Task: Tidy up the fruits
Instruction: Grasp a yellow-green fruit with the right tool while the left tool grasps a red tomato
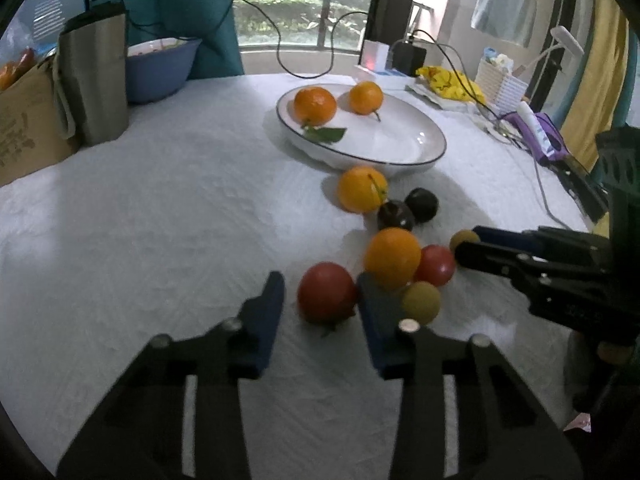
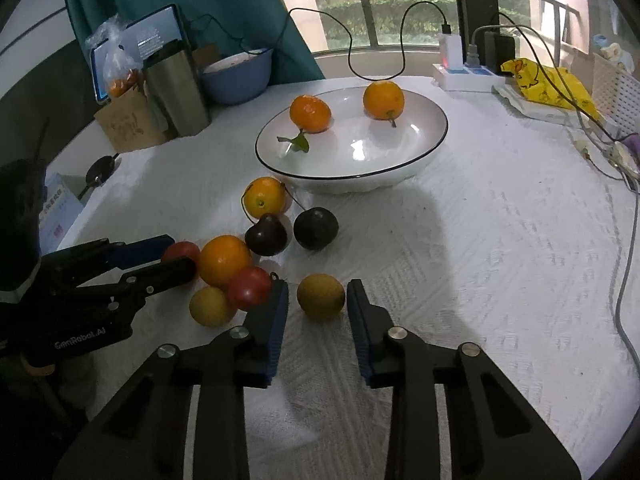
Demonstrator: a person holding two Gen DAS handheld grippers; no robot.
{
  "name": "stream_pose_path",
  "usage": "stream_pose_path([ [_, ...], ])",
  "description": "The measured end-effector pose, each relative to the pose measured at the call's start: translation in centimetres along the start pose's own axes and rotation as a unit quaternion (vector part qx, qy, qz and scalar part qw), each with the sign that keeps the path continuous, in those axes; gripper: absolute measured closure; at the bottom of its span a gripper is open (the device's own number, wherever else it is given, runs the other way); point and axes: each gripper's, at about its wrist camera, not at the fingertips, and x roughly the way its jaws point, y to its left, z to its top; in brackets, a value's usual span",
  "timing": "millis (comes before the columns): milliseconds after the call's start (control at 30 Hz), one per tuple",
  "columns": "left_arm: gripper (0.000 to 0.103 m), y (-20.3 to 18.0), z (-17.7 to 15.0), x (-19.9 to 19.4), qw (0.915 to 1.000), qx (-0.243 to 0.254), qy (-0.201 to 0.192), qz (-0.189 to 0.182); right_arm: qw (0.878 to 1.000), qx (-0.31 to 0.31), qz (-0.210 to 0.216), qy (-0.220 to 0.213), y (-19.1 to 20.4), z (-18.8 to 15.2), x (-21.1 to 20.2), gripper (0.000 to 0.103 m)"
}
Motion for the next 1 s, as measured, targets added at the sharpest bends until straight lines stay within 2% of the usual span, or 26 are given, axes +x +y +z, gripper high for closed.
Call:
stream_pose_path([
  [433, 0.072, 0.0, 0.9, -0.8, 0.9999, -0.002, -0.012, -0.01, 1.0, -0.008, 0.003, -0.002, 0.0, 0.5, 0.0, 0.076],
  [1000, 0.072, -0.2, 5.1, -1.1, 0.9984, 0.01, -0.051, -0.024, 0.999, -0.011, -0.006, -0.043, -1.2, 4.5, -1.6, 0.076],
])
